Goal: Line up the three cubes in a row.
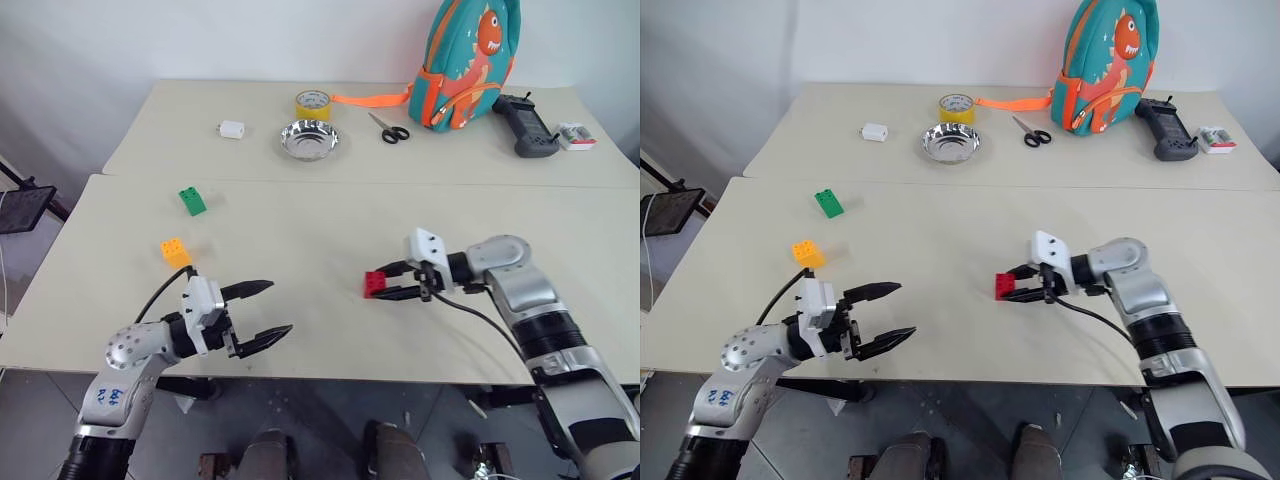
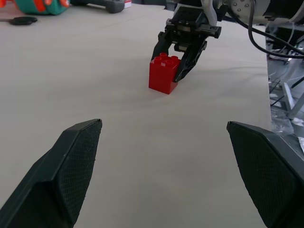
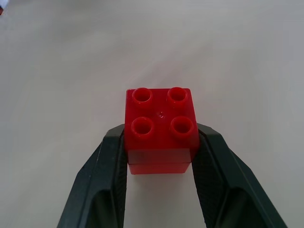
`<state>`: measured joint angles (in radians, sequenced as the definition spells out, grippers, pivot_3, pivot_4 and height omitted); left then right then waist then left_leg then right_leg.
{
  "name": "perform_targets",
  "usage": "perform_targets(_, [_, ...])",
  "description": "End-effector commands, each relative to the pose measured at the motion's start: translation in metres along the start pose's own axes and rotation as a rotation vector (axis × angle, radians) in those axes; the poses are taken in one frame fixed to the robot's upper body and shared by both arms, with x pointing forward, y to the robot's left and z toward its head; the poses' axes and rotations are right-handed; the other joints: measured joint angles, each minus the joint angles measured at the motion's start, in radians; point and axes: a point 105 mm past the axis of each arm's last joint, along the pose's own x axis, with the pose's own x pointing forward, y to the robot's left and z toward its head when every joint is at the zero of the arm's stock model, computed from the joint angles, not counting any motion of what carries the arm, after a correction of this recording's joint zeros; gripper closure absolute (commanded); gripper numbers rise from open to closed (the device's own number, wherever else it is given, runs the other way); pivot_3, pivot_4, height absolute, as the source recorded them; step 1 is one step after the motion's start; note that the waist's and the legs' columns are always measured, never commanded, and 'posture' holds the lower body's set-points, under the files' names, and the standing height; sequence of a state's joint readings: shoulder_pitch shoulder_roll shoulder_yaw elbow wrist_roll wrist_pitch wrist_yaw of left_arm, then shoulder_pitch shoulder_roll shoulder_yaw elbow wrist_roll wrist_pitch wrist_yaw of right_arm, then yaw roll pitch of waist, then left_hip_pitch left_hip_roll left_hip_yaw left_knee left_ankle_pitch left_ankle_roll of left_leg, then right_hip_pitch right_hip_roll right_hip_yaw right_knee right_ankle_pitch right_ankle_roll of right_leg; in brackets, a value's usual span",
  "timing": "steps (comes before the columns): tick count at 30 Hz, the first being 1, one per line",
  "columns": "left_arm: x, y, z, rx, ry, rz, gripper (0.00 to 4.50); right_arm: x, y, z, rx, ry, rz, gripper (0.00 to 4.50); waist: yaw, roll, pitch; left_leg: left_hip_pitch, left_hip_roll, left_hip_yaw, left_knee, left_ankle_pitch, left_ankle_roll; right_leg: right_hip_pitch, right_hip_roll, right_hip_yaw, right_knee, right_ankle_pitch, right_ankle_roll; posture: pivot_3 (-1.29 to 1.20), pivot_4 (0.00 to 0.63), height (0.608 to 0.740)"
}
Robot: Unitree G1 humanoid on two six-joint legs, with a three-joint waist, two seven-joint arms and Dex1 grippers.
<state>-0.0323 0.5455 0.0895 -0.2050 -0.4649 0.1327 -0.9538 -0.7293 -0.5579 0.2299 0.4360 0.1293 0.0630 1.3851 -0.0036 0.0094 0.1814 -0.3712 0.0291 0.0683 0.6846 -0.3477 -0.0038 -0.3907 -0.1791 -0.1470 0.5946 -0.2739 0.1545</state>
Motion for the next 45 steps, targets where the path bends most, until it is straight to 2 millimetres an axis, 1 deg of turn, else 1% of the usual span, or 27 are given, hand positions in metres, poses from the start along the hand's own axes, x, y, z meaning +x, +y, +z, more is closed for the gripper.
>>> perform_targets(1, [-0.008,0.002,0.012,0.043,-0.015,0.032,0.00,0.002,-0.004,-0.005,-0.031,0.030,-0.023,3.01,0.002,0.000,0.000,0.000,0.000,0.000,0.000,0.000,0.000,0.000,0.000,0.000,0.000,0.000,0.000,0.00,0.150,0.740])
perform_targets(2, [-0.009,0.003,0.011,0.044,-0.012,0.042,0.00,0.002,-0.005,-0.005,-0.027,0.028,-0.027,3.01,0.001,0.000,0.000,0.000,0.000,0.000,0.000,0.000,0.000,0.000,0.000,0.000,0.000,0.000,0.000,0.00,0.150,0.740])
perform_targets(4, [-0.014,0.003,0.011,0.036,-0.008,0.058,0.00,0.001,-0.007,-0.004,-0.022,0.013,-0.036,2.28,0.000,0.000,0.000,0.001,0.000,0.000,0.000,0.000,0.000,0.001,0.000,0.000,0.000,0.000,0.000,0.00,0.150,0.740])
perform_targets(7, [-0.028,0.012,0.010,0.034,-0.017,0.168,0.00,-0.005,-0.008,0.008,-0.054,-0.067,-0.046,1.32,-0.003,0.000,0.000,0.001,0.000,0.001,-0.001,0.000,0.000,0.000,0.000,0.000,0.000,0.000,0.000,0.00,0.150,0.740])
perform_targets(9, [-0.046,0.022,0.010,0.016,-0.040,0.292,0.00,-0.017,-0.009,0.019,-0.079,-0.150,-0.070,0.69,-0.004,0.000,0.000,0.000,0.000,0.001,-0.001,0.000,0.000,-0.001,0.000,0.000,0.000,0.000,0.000,0.00,0.150,0.740])
perform_targets(11, [-0.070,0.032,0.009,0.001,-0.069,0.449,0.00,-0.033,-0.008,0.029,-0.143,-0.236,-0.111,0.03,-0.005,0.000,0.000,0.000,0.000,0.001,-0.001,0.000,0.000,-0.001,0.000,0.000,0.000,0.000,0.000,0.00,0.150,0.740])
perform_targets(12, [-0.082,0.034,0.008,-0.006,-0.076,0.516,0.00,-0.040,-0.006,0.030,-0.162,-0.254,-0.130,0.03,-0.005,0.000,0.000,0.000,0.000,0.001,-0.001,0.000,0.000,-0.001,0.000,0.000,0.000,0.000,0.000,0.00,0.150,0.740])
perform_targets(15, [-0.127,0.040,0.003,-0.025,-0.104,0.795,0.00,-0.062,0.010,0.031,-0.141,-0.347,-0.146,0.03,0.001,-0.001,0.000,0.000,0.000,0.001,-0.002,0.000,0.000,0.000,0.000,0.000,-0.001,0.000,0.000,0.00,0.150,0.740])
perform_targets(16, [-0.141,0.039,0.000,-0.044,-0.118,0.885,0.00,-0.068,0.015,0.034,-0.130,-0.408,-0.165,0.03,0.002,-0.002,0.000,0.000,0.000,0.000,-0.002,-0.001,0.000,0.000,0.000,0.000,-0.002,0.000,0.000,0.00,0.150,0.740])
perform_targets(18, [-0.161,0.035,-0.007,-0.076,-0.127,1.019,0.00,-0.075,0.021,0.037,-0.109,-0.509,-0.240,0.03,0.004,-0.003,0.000,0.000,0.000,0.000,-0.001,-0.001,0.000,0.001,0.000,0.000,-0.002,0.000,0.000,0.00,0.150,0.740])
perform_targets(20, [-0.172,0.033,-0.013,-0.091,-0.128,1.119,0.00,-0.077,0.024,0.036,-0.099,-0.579,-0.324,0.03,0.003,-0.003,0.000,0.001,0.000,0.000,-0.001,-0.001,0.000,0.001,0.000,0.000,-0.002,0.000,0.000,0.00,0.150,0.740])
perform_targets(23, [-0.178,0.036,-0.014,-0.108,-0.163,1.202,0.00,-0.080,0.025,0.031,-0.093,-0.640,-0.422,0.03,0.004,-0.004,0.000,0.001,0.000,0.000,0.000,-0.001,0.000,0.002,0.000,0.000,-0.002,0.001,-0.001,0.00,0.150,0.740])
perform_targets(25, [-0.164,0.046,-0.005,-0.119,-0.222,1.184,0.00,-0.079,0.029,0.025,-0.041,-0.652,-0.421,0.03,0.009,-0.005,0.000,0.001,0.000,0.001,0.000,-0.001,0.000,0.001,0.000,0.000,-0.001,0.001,-0.001,0.00,0.150,0.740])
perform_targets(27, [-0.145,0.058,0.011,-0.100,-0.251,1.112,0.00,-0.079,0.031,0.024,-0.047,-0.654,-0.436,0.03,0.012,-0.005,-0.001,0.001,0.000,0.000,0.000,-0.001,0.000,0.001,0.000,0.000,-0.001,0.001,-0.001,0.00,0.150,0.740])
perform_targets(28, [-0.135,0.071,0.019,-0.087,-0.246,1.073,0.00,-0.081,0.031,0.025,-0.066,-0.651,-0.450,0.03,0.013,-0.005,-0.001,0.001,0.000,0.000,0.000,-0.001,0.000,0.001,0.000,0.000,-0.001,0.001,-0.001,0.00,0.150,0.740])
perform_targets(30, [-0.123,0.091,0.035,-0.057,-0.240,1.011,0.00,-0.082,0.031,0.027,-0.085,-0.646,-0.463,0.03,0.017,-0.005,-0.001,0.001,0.000,0.001,0.000,-0.001,0.000,0.000,0.000,0.000,0.001,0.001,-0.002,0.00,0.150,0.740])
perform_targets(31, [-0.117,0.110,0.041,-0.031,-0.206,0.975,0.00,-0.081,0.031,0.028,-0.097,-0.635,-0.460,0.03,0.019,-0.005,-0.001,0.001,0.000,0.000,0.000,0.000,0.000,0.000,0.000,0.000,0.001,0.001,-0.002,0.00,0.150,0.740])
perform_targets(32, [-0.114,0.124,0.047,-0.010,-0.185,0.943,0.00,-0.081,0.032,0.028,-0.101,-0.628,-0.455,0.03,0.022,-0.005,-0.001,0.002,0.000,0.001,0.000,0.000,-0.001,0.000,0.001,0.000,0.001,0.001,-0.002,0.00,0.150,0.740])
perform_targets(33, [-0.109,0.139,0.050,-0.026,-0.162,0.905,0.00,-0.081,0.033,0.029,-0.102,-0.623,-0.447,0.03,0.021,-0.005,-0.001,0.002,0.000,0.001,0.000,0.000,-0.001,0.000,0.001,0.000,0.002,0.001,-0.002,0.00,0.150,0.740])
perform_targets(34, [-0.107,0.148,0.051,-0.043,-0.146,0.883,0.00,-0.080,0.033,0.029,-0.102,-0.620,-0.443,0.03,0.020,-0.005,-0.001,0.001,0.001,0.001,0.000,0.000,-0.001,0.000,0.001,0.000,0.002,0.001,-0.002,0.00,0.150,0.740])
perform_targets(37, [-0.089,0.183,0.049,-0.053,-0.043,0.789,0.00,-0.078,0.035,0.032,-0.105,-0.607,-0.414,0.03,0.013,-0.005,-0.001,0.002,0.000,0.003,-0.002,0.000,-0.001,-0.001,0.001,0.001,0.001,0.001,-0.002,0.00,0.150,0.740])
perform_targets(38, [-0.086,0.190,0.048,-0.049,-0.012,0.774,0.00,-0.078,0.036,0.033,-0.107,-0.606,-0.411,0.03,0.009,-0.005,-0.001,0.001,0.001,0.003,-0.002,0.000,-0.001,-0.002,0.002,0.000,0.000,0.001,-0.002,0.00,0.150,0.740])
perform_targets(39, [-0.083,0.201,0.045,-0.046,0.046,0.801,0.00,-0.078,0.037,0.034,-0.108,-0.606,-0.408,0.03,0.006,-0.005,-0.001,0.001,0.001,0.003,-0.003,0.000,-0.001,-0.002,0.002,0.000,0.000,0.001,-0.001,0.00,0.150,0.740])
perform_targets(40, [-0.080,0.209,0.045,-0.033,0.068,0.821,0.00,-0.078,0.037,0.036,-0.108,-0.606,-0.408,0.03,0.002,-0.005,-0.001,0.001,0.001,0.003,-0.003,0.000,-0.001,-0.001,0.002,0.000,0.000,0.001,-0.001,0.00,0.150,0.740])
perform_targets(42, [-0.070,0.217,0.049,-0.038,0.069,0.823,0.00,-0.079,0.039,0.037,-0.105,-0.604,-0.407,0.03,0.000,-0.006,0.000,0.001,0.001,0.003,-0.004,0.000,-0.001,-0.002,0.003,0.000,-0.001,0.002,-0.001,0.00,0.150,0.740])
perform_targets(44, [-0.050,0.220,0.052,-0.045,0.080,0.816,0.00,-0.080,0.042,0.037,-0.095,-0.596,-0.411,0.03,-0.004,-0.007,0.001,0.001,0.001,0.003,-0.004,0.000,-0.001,-0.002,0.003,-0.001,-0.001,0.002,-0.001,0.00,0.150,0.740])
perform_targets(45, [-0.044,0.222,0.052,-0.045,0.104,0.841,0.00,-0.081,0.043,0.036,-0.086,-0.591,-0.411,0.03,-0.003,-0.008,0.001,0.001,0.001,0.003,-0.004,0.000,-0.001,-0.002,0.003,-0.001,-0.001,0.002,-0.001,0.00,0.150,0.740])
